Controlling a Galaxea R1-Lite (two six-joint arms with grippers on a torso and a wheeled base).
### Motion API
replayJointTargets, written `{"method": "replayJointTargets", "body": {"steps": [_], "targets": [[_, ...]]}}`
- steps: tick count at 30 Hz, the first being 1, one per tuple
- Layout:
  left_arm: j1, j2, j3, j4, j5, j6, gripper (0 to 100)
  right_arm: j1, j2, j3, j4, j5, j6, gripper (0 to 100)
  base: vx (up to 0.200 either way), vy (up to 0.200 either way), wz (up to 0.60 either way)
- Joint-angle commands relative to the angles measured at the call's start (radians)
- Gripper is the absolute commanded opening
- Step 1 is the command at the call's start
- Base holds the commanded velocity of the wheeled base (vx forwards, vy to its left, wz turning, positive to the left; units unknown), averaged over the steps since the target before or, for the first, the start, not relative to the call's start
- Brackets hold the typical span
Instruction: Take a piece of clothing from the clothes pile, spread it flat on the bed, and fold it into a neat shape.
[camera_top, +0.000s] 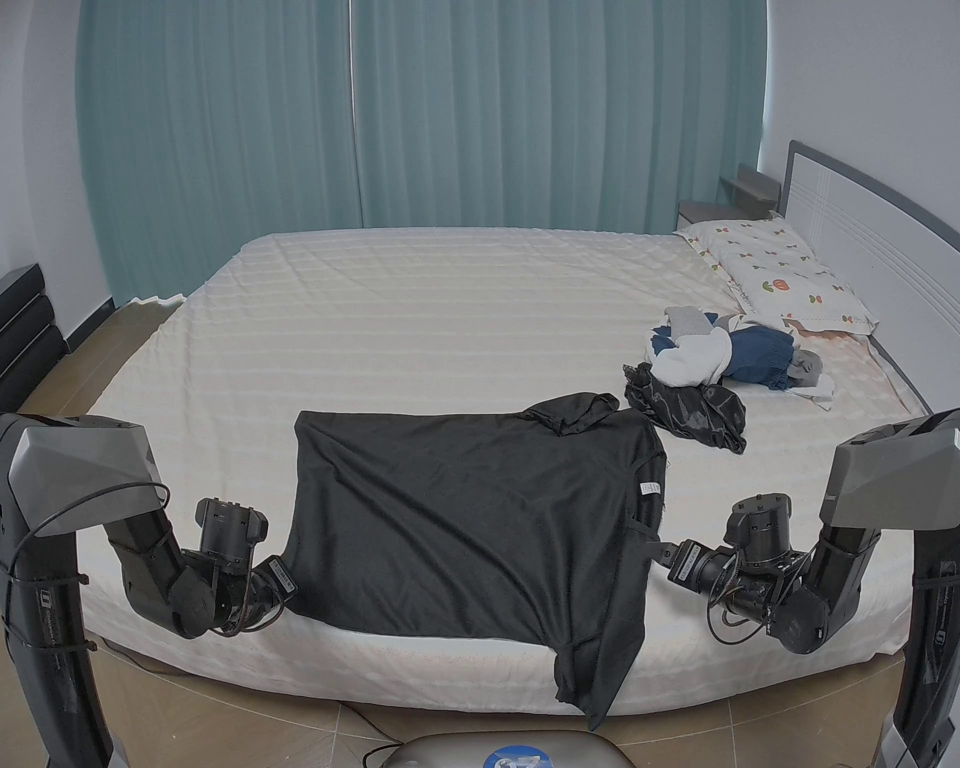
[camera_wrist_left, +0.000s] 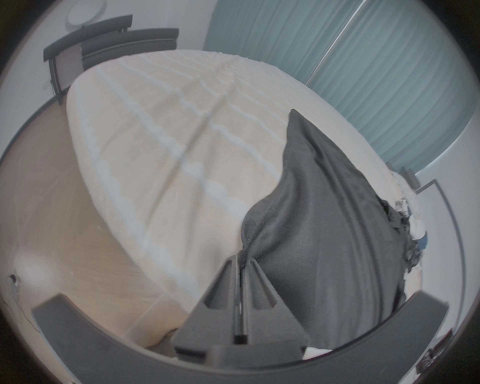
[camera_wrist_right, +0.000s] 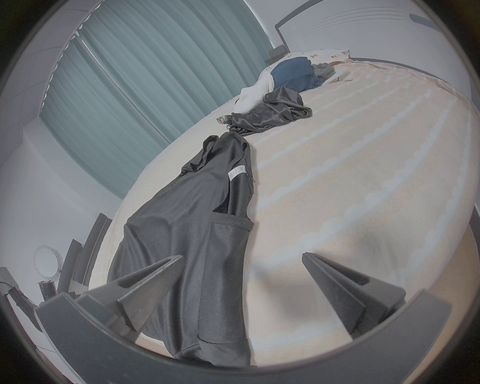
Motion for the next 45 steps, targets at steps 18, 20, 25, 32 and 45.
{"method": "replayJointTargets", "body": {"steps": [18, 20, 25, 32, 45], "targets": [[0.122, -0.155, 0.078, 0.195, 0.111, 0.18, 0, 0.008, 0.076, -0.104, 0.015, 0.013, -0.027, 100, 0.0, 0.0, 0.0], [0.14, -0.155, 0.075, 0.195, 0.113, 0.184, 0, 0.008, 0.077, -0.122, 0.018, 0.013, -0.027, 100, 0.0, 0.0, 0.0], [0.181, -0.139, 0.064, 0.197, 0.113, 0.217, 0, -0.004, 0.097, -0.174, 0.032, 0.015, -0.027, 100, 0.0, 0.0, 0.0], [0.227, -0.098, 0.033, 0.194, 0.113, 0.229, 0, -0.027, 0.142, -0.289, 0.113, 0.036, -0.012, 100, 0.0, 0.0, 0.0], [0.299, -0.078, 0.001, 0.199, 0.113, 0.266, 0, -0.035, 0.132, -0.323, 0.171, 0.084, -0.009, 100, 0.0, 0.0, 0.0]]}}
